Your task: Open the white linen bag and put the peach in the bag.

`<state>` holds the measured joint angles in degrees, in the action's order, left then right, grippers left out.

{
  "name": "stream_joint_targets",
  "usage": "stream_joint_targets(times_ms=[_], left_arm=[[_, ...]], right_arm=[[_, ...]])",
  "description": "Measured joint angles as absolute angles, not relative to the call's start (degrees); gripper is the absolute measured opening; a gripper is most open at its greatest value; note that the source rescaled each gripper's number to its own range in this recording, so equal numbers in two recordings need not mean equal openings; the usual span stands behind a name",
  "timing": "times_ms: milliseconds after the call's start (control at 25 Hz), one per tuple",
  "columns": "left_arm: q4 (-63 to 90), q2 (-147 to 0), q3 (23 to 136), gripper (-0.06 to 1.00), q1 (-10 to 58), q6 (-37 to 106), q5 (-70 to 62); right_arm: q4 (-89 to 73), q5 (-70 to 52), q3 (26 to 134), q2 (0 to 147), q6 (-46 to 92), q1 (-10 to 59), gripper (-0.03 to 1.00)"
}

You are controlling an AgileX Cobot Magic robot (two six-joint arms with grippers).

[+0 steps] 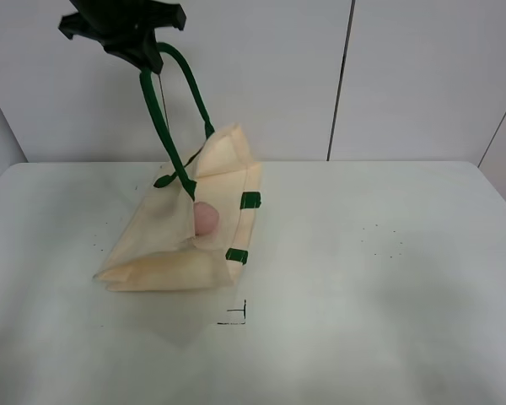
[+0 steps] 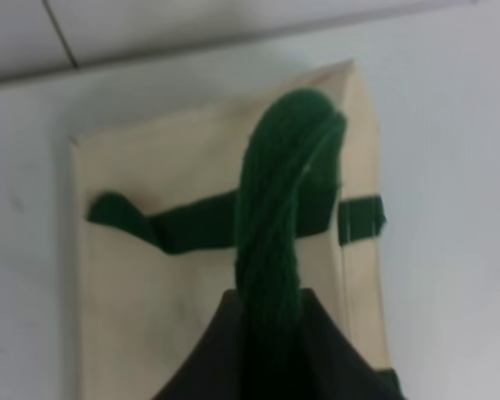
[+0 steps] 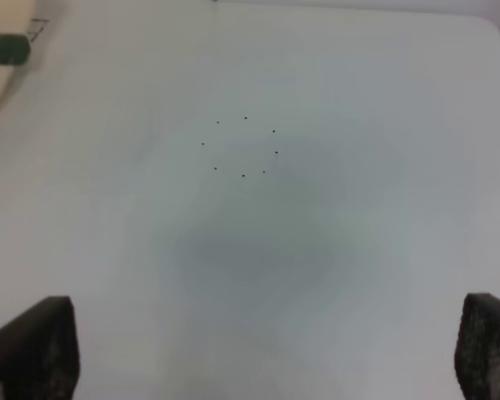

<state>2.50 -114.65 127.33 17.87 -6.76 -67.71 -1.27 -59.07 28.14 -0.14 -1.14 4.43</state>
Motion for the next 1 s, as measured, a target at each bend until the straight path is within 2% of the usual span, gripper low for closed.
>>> stream_joint_targets(times_ms=[440,480,520,640,680,720,840,1000], left_arm=[[6.0,-130.1,121.3,0.02,17.9,-3.9,-67.3],[6.0,-130.4,120.6,0.09,17.9,-3.6,-67.0],[6.0,-130.4,120.1,0.19,17.9,-3.5,-66.5],[5.0,-130.4,119.8,0.61,17.9,-3.4,-66.2],[3.9,-130.4,119.8,0.73,17.9,-3.4,-66.2],[2.3,-130.4,119.7,0.80,17.9,-3.4,-66.3],[-1.9,-130.4,119.7,0.89,17.9,-4.1,-66.9],[-3.1,-130.4,119.7,0.92,16.9,-5.0,-67.3]], right_arm=[[-1.3,-59.1,28.1,-0.1,-1.1,4.4,1.00],[-1.3,-59.1,28.1,-0.1,-1.1,4.4,1.00],[-1.3,-59.1,28.1,-0.1,-1.1,4.4,1.00],[-1.3,-59.1,28.1,-0.1,-1.1,4.4,1.00],[-1.3,-59.1,28.1,-0.1,-1.1,4.4,1.00],[-1.3,-59.1,28.1,-0.1,-1.1,4.4,1.00],[-1.3,-59.1,28.1,-0.1,-1.1,4.4,1.00],[-1.3,-59.1,28.1,-0.1,-1.1,4.4,1.00]])
